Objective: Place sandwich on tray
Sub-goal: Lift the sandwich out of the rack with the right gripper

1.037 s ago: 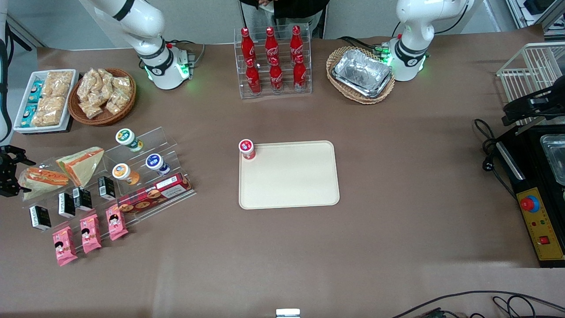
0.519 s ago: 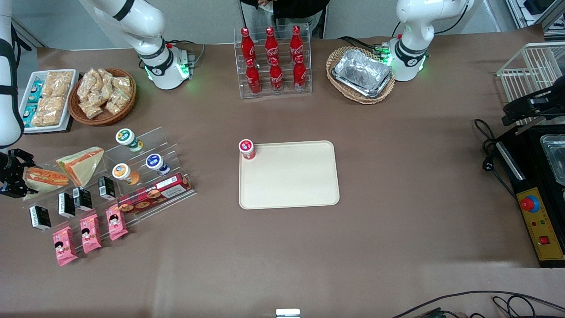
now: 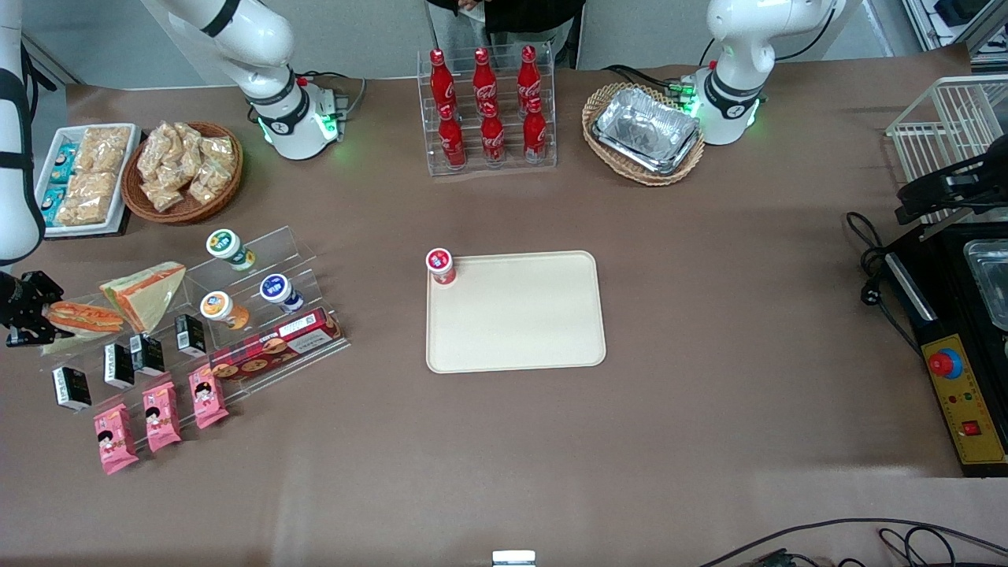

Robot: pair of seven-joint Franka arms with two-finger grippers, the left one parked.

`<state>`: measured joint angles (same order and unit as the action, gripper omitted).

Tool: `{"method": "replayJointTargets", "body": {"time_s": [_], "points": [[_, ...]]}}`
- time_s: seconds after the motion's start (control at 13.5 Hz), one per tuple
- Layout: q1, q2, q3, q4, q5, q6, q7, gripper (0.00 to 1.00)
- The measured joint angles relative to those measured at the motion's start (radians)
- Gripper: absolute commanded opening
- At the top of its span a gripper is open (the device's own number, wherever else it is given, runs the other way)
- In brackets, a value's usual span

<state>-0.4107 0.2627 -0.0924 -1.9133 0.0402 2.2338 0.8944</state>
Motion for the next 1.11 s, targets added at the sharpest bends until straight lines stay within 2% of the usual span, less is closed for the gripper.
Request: {"method": "replayJointTargets", "body": {"time_s": [0.22, 0.59, 0.89, 1.11], "points": [[0.001, -0.021, 0.008, 0.019, 0.0, -0.016, -0.079, 0.39], [0.008, -0.081, 0.072, 0.229, 0.001, -0.3, -0.108, 0.39], [0.016, -0.132, 0.233, 0.33, 0.003, -0.468, -0.11, 0.39], [0.024, -0.154, 0.394, 0.356, 0.006, -0.524, -0.102, 0.39]]}}
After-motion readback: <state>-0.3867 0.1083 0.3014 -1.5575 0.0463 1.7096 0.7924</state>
